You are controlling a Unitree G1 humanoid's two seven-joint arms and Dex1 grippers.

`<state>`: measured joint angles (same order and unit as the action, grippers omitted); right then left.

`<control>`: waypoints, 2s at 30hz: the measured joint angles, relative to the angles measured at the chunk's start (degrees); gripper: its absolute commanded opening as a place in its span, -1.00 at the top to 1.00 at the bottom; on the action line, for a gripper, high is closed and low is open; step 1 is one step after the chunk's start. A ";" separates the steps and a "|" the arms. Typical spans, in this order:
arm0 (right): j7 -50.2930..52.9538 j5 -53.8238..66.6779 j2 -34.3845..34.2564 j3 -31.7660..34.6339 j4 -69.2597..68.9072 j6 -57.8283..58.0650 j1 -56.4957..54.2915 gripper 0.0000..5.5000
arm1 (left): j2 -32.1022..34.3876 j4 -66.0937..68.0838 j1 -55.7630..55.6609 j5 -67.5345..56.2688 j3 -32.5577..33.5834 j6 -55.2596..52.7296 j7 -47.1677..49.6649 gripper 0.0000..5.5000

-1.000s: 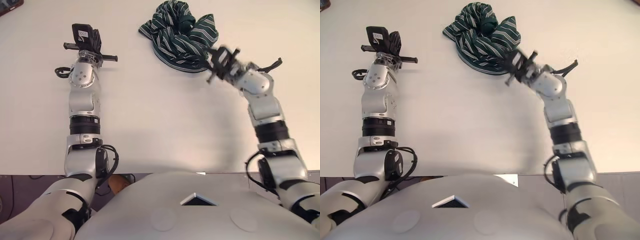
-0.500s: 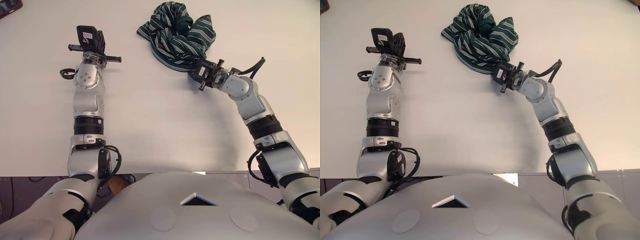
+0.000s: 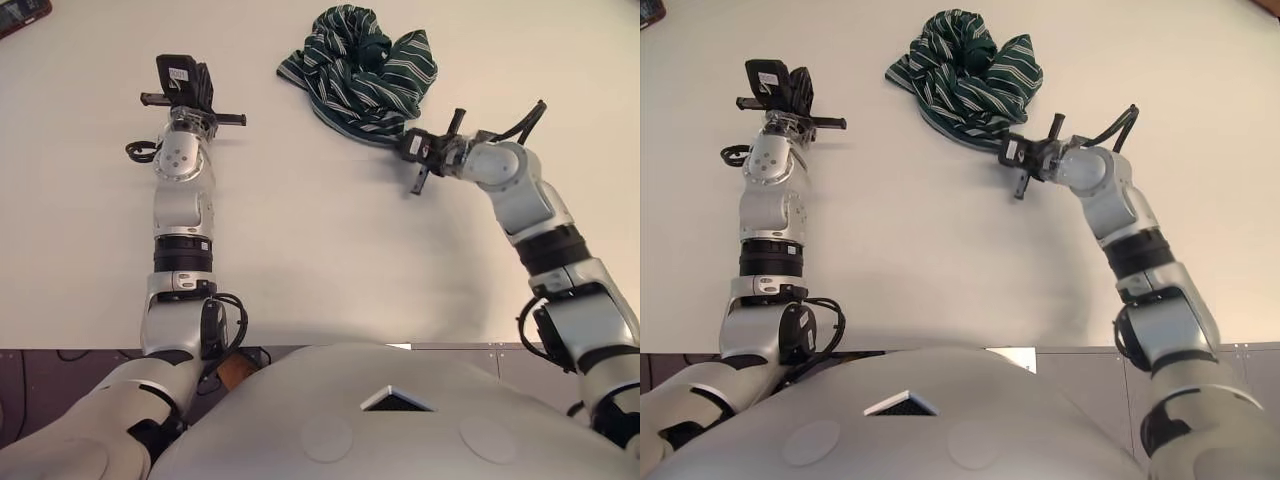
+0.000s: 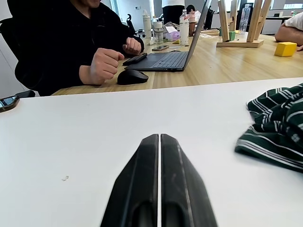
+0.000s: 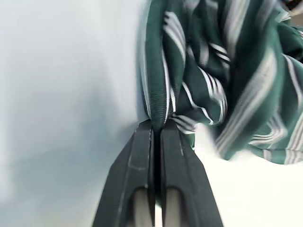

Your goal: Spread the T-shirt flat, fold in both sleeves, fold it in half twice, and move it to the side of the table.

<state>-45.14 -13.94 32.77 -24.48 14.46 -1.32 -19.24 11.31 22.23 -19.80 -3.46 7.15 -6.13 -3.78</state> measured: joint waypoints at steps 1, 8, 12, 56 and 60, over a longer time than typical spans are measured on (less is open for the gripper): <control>-4.05 2.50 1.86 -0.01 -4.18 0.78 1.77 0.99 | 0.10 -0.01 0.02 0.02 -0.03 0.02 -0.12 1.00; -27.79 16.92 17.29 1.49 -22.58 13.11 10.81 1.00 | 9.63 -5.34 1.99 3.20 -12.53 -1.27 -22.73 0.93; -25.82 16.62 16.78 1.97 -20.34 14.56 9.18 1.00 | 15.97 -12.63 4.58 4.22 -20.39 -4.13 -37.18 0.76; -5.03 20.64 -3.67 17.83 21.75 5.57 -31.19 1.00 | 22.08 -0.28 -20.78 -7.87 -10.54 -10.00 -47.15 0.99; 3.15 16.64 -6.19 18.08 42.62 -0.95 -45.44 1.00 | 19.58 23.08 -39.52 -4.96 -10.11 -5.56 -41.51 0.99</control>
<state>-41.99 2.70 26.58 -6.41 57.08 -2.28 -64.68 30.89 45.32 -59.32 -8.43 -2.96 -11.69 -45.29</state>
